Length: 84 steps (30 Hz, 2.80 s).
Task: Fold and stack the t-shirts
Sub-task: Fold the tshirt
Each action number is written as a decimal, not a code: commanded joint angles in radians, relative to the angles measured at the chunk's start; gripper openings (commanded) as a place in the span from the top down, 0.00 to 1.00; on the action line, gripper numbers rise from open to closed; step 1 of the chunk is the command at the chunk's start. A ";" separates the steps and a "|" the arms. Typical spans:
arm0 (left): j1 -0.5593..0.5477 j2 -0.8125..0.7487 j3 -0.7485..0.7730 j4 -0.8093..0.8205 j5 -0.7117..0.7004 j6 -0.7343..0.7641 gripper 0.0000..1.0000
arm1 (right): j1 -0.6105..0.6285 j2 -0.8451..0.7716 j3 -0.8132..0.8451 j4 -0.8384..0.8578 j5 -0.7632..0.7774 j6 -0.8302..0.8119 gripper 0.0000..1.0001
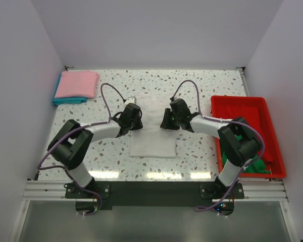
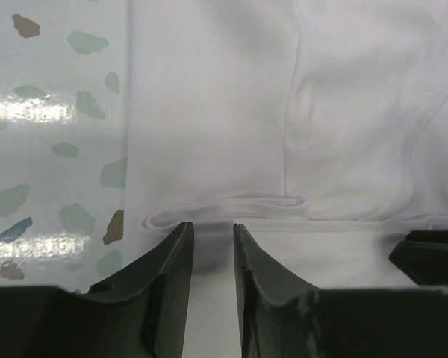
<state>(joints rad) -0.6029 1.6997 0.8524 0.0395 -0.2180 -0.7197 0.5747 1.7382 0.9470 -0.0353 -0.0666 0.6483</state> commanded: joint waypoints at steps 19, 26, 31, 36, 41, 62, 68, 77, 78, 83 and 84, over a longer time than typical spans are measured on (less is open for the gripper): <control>0.043 -0.552 -0.296 -0.151 -0.001 -0.047 0.38 | 0.063 -0.485 -0.341 -0.127 0.096 0.073 0.52; 0.031 -0.721 -0.510 -0.135 0.064 -0.101 0.34 | 0.097 -0.646 -0.526 -0.110 0.102 0.175 0.49; 0.028 -0.781 -0.599 -0.109 0.100 -0.141 0.34 | 0.103 -0.687 -0.560 -0.101 0.111 0.215 0.49; 0.026 -0.793 -0.630 -0.078 0.126 -0.155 0.34 | 0.119 -0.678 -0.571 -0.060 0.113 0.257 0.49; 0.020 -0.756 -0.635 -0.059 0.166 -0.172 0.36 | 0.146 -0.660 -0.579 -0.052 0.111 0.280 0.49; -0.081 -0.813 -0.708 -0.219 0.103 -0.365 0.44 | 0.223 -0.664 -0.645 -0.038 0.172 0.409 0.51; -0.115 -0.779 -0.714 -0.202 0.106 -0.383 0.45 | 0.225 -0.635 -0.640 -0.017 0.165 0.409 0.53; -0.156 -0.715 -0.725 -0.139 0.095 -0.402 0.50 | 0.226 -0.621 -0.633 -0.011 0.165 0.406 0.69; -0.158 -0.704 -0.727 -0.135 0.095 -0.402 0.50 | 0.225 -0.621 -0.630 -0.012 0.165 0.404 0.71; -0.161 -0.684 -0.725 -0.109 0.097 -0.400 0.62 | 0.225 -0.625 -0.613 -0.023 0.168 0.393 0.80; -0.163 -0.684 -0.717 -0.104 0.095 -0.399 0.67 | 0.225 -0.625 -0.608 -0.026 0.169 0.390 0.82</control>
<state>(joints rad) -0.7540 0.9764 0.1806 0.0624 -0.1200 -1.1313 0.7929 1.1065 0.3290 -0.0536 0.0628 1.0512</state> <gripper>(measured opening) 0.361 0.190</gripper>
